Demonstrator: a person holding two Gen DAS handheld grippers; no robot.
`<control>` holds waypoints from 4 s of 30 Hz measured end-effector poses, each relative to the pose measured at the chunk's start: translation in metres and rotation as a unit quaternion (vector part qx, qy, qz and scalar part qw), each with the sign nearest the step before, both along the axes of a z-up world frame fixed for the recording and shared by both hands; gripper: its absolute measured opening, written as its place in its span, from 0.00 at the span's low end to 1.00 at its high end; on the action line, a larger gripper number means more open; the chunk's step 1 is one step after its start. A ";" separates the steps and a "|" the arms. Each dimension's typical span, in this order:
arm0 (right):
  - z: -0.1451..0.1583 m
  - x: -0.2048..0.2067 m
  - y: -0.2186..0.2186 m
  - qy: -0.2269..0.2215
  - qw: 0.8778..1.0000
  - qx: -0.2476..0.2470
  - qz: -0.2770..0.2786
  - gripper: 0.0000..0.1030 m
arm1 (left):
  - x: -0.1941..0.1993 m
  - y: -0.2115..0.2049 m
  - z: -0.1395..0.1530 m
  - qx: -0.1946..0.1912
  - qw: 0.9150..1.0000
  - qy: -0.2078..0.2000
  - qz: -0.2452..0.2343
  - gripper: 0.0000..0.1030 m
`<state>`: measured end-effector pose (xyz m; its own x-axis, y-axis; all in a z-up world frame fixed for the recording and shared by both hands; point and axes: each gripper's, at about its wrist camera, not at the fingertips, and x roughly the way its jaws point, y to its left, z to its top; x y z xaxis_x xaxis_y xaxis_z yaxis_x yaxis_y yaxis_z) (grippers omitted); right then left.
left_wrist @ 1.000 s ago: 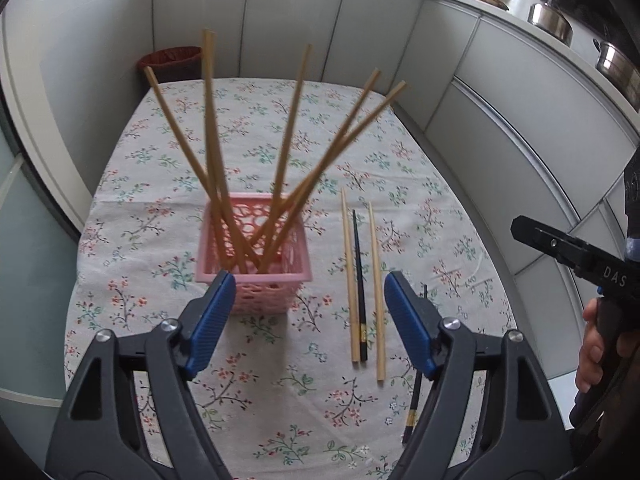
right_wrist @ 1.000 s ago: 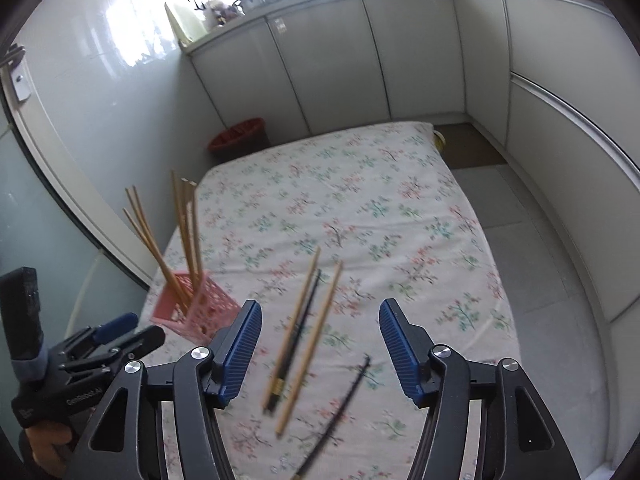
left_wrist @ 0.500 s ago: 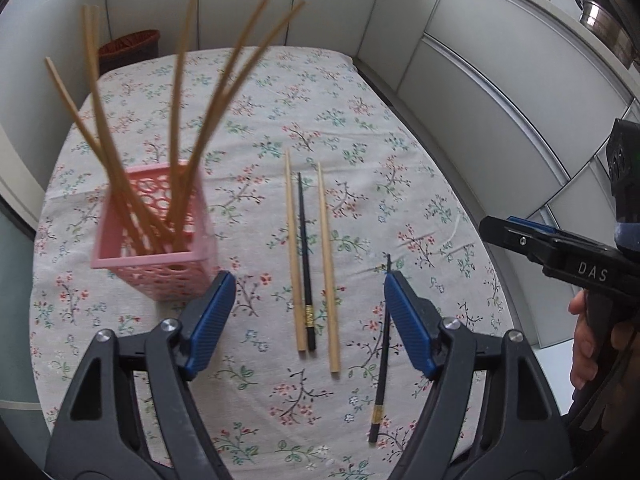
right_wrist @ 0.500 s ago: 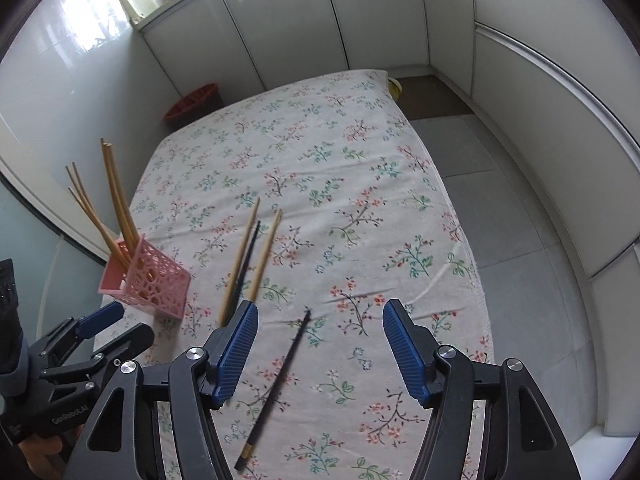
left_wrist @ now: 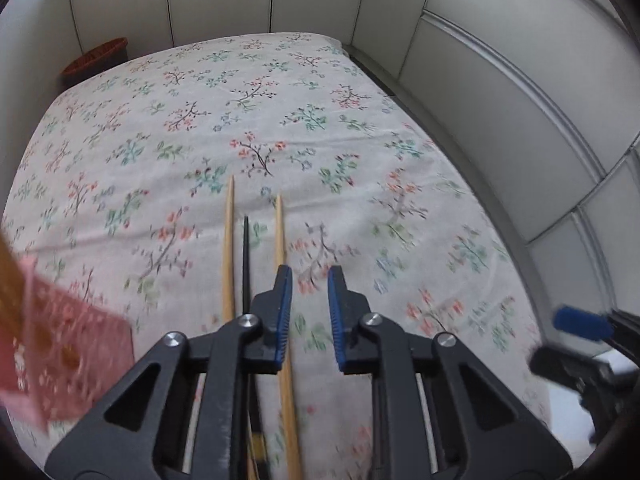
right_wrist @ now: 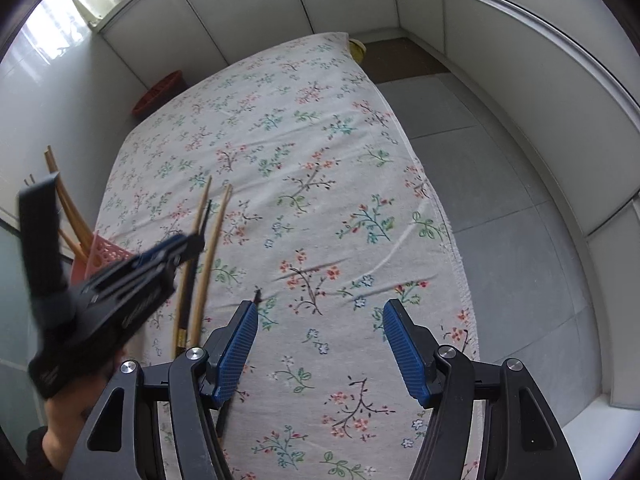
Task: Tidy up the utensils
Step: 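Grasp a wooden stick with the left tool while the right tool approaches a black stick, then lift the wooden stick with the left tool while the right tool grasps the black stick, then carry both sticks over the pink basket, lower them in, and open both tools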
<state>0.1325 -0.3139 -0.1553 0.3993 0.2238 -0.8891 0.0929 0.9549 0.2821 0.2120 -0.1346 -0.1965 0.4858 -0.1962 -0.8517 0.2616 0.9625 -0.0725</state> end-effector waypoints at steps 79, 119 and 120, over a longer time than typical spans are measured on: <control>-0.057 0.025 0.131 0.052 0.994 -0.054 0.083 0.05 | -0.130 0.119 0.107 -0.083 0.991 -0.099 -0.015 0.06; 0.141 -0.042 0.124 -0.274 0.955 0.035 0.111 0.05 | -0.138 0.195 0.198 -0.127 0.918 -0.358 0.114 0.06; 0.141 -0.042 0.124 -0.273 0.955 0.035 0.111 0.05 | -0.136 0.193 0.197 -0.119 0.920 -0.356 0.114 0.06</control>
